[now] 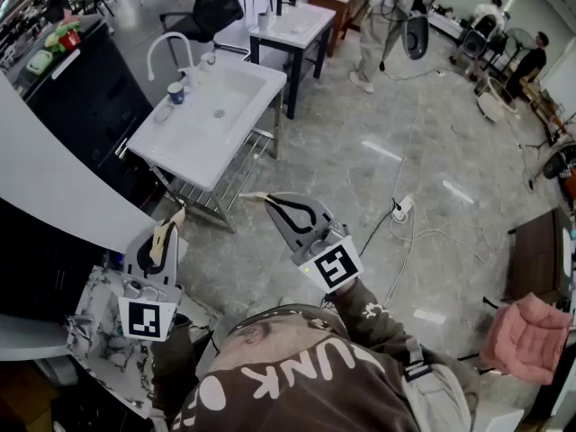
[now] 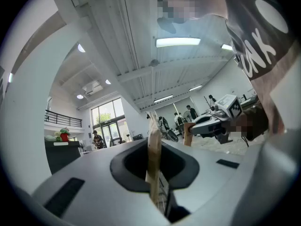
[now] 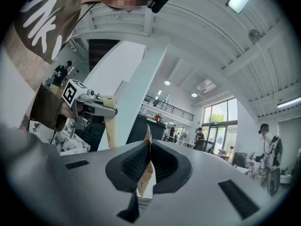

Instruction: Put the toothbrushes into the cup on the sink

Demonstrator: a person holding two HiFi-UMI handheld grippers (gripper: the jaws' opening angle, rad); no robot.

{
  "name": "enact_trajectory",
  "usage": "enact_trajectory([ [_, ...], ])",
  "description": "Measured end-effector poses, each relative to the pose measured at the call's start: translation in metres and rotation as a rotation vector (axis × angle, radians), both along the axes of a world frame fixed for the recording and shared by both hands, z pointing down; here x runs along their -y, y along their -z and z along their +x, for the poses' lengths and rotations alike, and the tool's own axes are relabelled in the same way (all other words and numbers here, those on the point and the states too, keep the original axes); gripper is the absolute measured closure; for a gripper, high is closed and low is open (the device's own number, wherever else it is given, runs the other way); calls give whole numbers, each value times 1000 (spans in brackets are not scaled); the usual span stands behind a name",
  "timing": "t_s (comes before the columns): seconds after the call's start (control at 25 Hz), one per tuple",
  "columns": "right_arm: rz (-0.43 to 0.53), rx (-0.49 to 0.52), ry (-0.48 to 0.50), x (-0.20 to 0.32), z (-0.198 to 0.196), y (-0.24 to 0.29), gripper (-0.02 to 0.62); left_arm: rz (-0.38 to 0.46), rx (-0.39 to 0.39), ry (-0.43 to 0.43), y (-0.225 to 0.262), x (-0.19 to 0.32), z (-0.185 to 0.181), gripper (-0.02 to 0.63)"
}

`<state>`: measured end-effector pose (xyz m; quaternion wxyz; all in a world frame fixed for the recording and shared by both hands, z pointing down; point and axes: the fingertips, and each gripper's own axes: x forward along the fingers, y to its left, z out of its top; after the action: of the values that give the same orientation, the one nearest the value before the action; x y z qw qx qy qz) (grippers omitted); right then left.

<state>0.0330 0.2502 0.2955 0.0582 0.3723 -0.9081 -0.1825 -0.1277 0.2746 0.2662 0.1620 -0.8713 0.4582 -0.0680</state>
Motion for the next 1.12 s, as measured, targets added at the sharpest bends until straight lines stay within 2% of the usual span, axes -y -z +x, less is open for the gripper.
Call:
enact_trajectory([
  [0.68, 10, 65, 16, 9, 12, 4, 583, 5, 14, 2, 2, 11, 13, 578],
  [1.0, 16, 105, 9, 16, 44, 5, 583, 14, 40, -4, 2, 22, 45, 578],
  [1.12, 13, 81, 15, 19, 57, -1, 583, 11, 45, 0, 0, 23, 60, 578],
])
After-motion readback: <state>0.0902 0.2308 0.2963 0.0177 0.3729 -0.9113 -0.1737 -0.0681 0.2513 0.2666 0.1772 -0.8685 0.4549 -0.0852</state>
